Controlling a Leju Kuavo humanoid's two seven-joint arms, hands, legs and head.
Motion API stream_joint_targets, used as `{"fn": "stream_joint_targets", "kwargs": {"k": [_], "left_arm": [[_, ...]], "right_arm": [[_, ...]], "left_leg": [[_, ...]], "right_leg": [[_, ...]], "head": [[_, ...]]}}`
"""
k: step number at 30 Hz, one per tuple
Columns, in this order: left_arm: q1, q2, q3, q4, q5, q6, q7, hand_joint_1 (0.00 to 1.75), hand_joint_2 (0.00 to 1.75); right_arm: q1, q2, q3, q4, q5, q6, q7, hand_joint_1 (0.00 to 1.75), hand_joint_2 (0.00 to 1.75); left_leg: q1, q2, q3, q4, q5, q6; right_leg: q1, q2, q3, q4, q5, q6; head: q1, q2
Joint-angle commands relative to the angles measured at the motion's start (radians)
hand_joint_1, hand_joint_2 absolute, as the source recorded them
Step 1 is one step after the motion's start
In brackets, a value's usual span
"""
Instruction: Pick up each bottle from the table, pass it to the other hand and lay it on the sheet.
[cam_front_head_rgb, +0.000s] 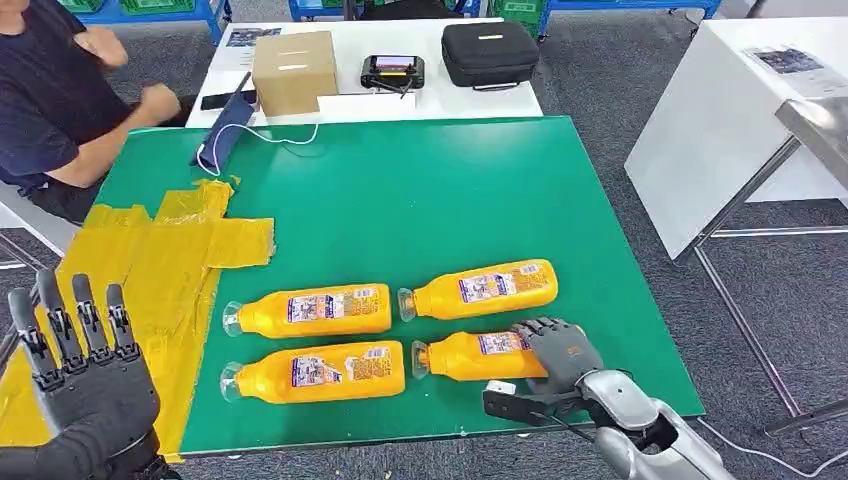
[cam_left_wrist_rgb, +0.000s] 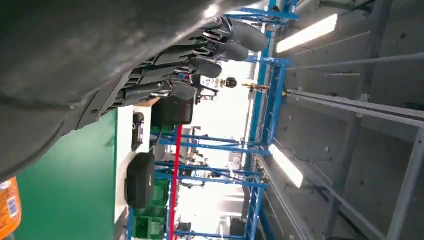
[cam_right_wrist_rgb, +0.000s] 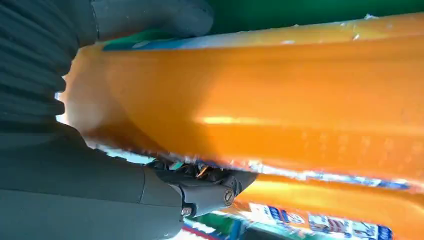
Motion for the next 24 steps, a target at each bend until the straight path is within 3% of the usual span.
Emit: {"fn": "stream_joint_targets", "kwargs": {"k": [1, 3, 4, 7, 9, 24], "left_arm": [[0.031, 0.016, -0.005, 0.034, 0.000, 0.009, -0.022, 0.00, 0.00], [0.036, 0.013, -0.001, 0.034, 0.002, 0.012, -0.030, 0.00, 0.00], [0.098, -0.014, 0.033, -0.010, 0.014, 0.018, -0.047, 0.00, 0.00], [0.106, -0.025, 0.042, -0.011, 0.039, 0.000, -0.040, 0.00, 0.00], [0.105, -0.027, 0.040, -0.011, 0.039, 0.000, -0.040, 0.00, 0.00], [0.099, -0.029, 0.039, -0.006, 0.040, 0.001, -0.040, 0.00, 0.00]], "right_arm": [[0.218, 0.229, -0.297, -0.154, -0.402, -0.139, -0.269, 1.75, 1.75], [0.261, 0.263, -0.353, -0.226, -0.497, -0.179, -0.311, 1.75, 1.75], [0.344, 0.336, -0.415, -0.474, -0.526, -0.309, -0.396, 1.75, 1.75], [0.363, 0.356, -0.410, -0.526, -0.536, -0.348, -0.439, 1.75, 1.75], [0.363, 0.360, -0.405, -0.525, -0.536, -0.348, -0.438, 1.75, 1.75], [0.354, 0.358, -0.405, -0.501, -0.540, -0.356, -0.452, 1.75, 1.75]], "left_leg": [[0.002, -0.004, -0.001, -0.002, 0.002, -0.002], [0.001, -0.003, -0.001, -0.001, 0.001, -0.001], [0.001, -0.004, -0.001, -0.001, 0.000, -0.001], [0.000, -0.002, -0.006, 0.000, 0.001, -0.002], [0.000, -0.003, -0.012, 0.001, 0.001, -0.001], [0.000, -0.003, -0.012, 0.000, 0.001, -0.001]], "right_leg": [[0.002, 0.005, 0.000, -0.002, 0.001, -0.003], [0.001, 0.004, 0.000, -0.001, 0.001, -0.002], [0.001, 0.002, 0.000, 0.000, 0.000, -0.002], [0.000, 0.003, 0.003, 0.002, 0.000, -0.001], [0.000, 0.003, -0.001, 0.002, 0.000, -0.001], [0.000, 0.003, -0.002, 0.001, 0.000, -0.001]], "head": [[0.000, 0.000], [0.000, 0.000], [0.000, 0.000], [0.001, 0.000], [-0.001, 0.000], [0.000, 0.000]]}}
